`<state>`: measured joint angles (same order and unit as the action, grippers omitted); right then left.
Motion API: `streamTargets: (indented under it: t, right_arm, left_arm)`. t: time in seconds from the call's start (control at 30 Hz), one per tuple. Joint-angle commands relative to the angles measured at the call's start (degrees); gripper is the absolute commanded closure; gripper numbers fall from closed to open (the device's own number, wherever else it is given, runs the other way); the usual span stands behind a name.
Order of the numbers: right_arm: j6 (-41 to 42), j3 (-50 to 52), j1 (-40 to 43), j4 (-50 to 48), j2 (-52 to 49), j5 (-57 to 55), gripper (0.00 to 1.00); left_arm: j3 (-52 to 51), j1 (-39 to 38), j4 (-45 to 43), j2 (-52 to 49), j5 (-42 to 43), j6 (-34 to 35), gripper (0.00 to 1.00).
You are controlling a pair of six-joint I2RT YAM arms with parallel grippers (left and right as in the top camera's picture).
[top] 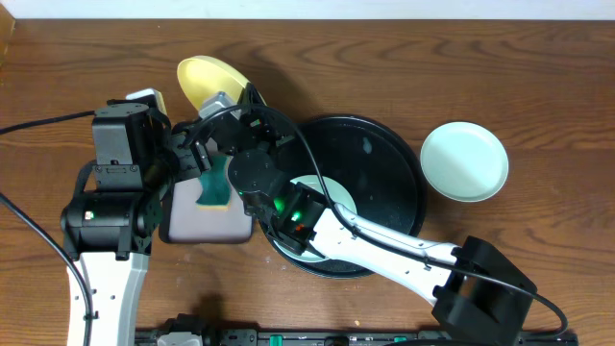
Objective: Clean dirty plates on tray and stack at the side
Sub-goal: 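Lift the yellow plate off the tray with the right gripper, then carry the yellow plate right and set it on the light-green plate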
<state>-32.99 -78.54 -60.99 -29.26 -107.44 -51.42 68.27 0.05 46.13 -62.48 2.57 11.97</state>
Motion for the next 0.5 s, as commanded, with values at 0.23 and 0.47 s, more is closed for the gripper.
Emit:
streamTargets:
  t: [0.23, 0.47]
  right_arm:
    - [8.74, -1.01, 0.79, 0.83, -0.07, -1.66, 0.99]
    - [8.76, -1.01, 0.85, 6.21, -0.09, 1.92, 0.99]
  left_arm:
    - [1.22, 0.15, 0.07, -0.11, -1.11, -0.13, 0.2]
    - [1.22, 0.15, 0.07, -0.11, -1.11, -0.13, 0.2]
